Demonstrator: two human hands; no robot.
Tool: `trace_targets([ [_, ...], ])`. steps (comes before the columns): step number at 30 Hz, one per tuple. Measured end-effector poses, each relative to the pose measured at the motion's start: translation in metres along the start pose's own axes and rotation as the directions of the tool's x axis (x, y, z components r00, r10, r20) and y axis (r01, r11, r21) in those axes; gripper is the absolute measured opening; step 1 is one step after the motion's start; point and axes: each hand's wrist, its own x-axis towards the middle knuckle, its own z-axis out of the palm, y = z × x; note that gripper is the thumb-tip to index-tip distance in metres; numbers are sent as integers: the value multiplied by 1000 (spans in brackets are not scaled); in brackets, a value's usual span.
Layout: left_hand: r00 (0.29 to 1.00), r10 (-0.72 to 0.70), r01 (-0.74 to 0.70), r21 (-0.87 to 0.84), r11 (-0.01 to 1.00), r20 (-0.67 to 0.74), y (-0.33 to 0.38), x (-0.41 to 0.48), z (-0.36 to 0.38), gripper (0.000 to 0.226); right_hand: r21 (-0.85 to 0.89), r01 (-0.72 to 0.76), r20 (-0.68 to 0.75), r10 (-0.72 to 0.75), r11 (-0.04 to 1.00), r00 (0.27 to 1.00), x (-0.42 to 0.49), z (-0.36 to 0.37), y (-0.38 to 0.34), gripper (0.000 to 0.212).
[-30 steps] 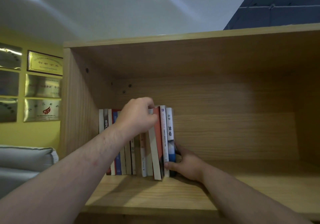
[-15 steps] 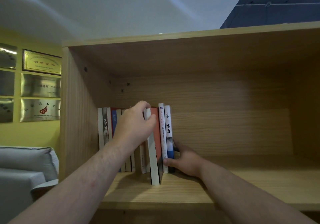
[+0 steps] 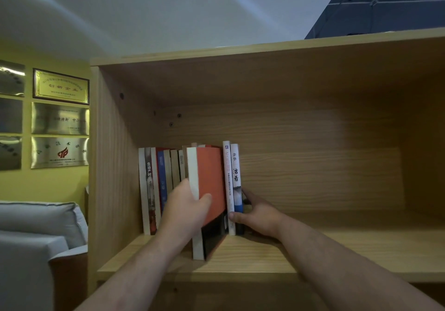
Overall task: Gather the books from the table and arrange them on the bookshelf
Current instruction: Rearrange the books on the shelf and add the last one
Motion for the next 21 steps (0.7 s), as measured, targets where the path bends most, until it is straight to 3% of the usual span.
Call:
trace_targets([
  [5, 991, 76, -103, -272, 957, -107, -16, -19, -34, 22, 112, 23, -16, -21, 993, 1000, 1, 0, -3, 69],
  [9, 997, -27, -19, -573, 819, -72, -24, -24, -43, 21, 300, -102, 9, 104, 948, 995, 5, 6, 0, 67],
  [11, 997, -75, 38, -657, 753, -27, -25, -25, -41, 22, 425, -91, -11, 105, 901, 994, -5, 2, -13, 38],
  [12, 996, -93, 68, -689, 722, 0, -24, -25, -40, 23, 483, -72, -50, 110, 872, 993, -13, -2, -18, 23],
  [13, 993, -114, 103, -720, 687, 34, -23, -24, -38, 23, 547, -33, -98, 103, 837, 990, -20, -6, -23, 22],
  [16, 973, -161, 229, -779, 584, 165, -16, -19, -27, 21, 574, 44, -146, 49, 818, 988, -37, -9, -29, 67],
  [17, 967, -157, 255, -787, 562, 201, -11, -17, -21, 20, 600, 45, -120, 34, 799, 992, -40, -8, -29, 70],
  [21, 965, -93, 246, -724, 644, 245, 2, -13, 3, 16, 634, 21, -84, 42, 773, 996, -53, -13, -22, 37],
])
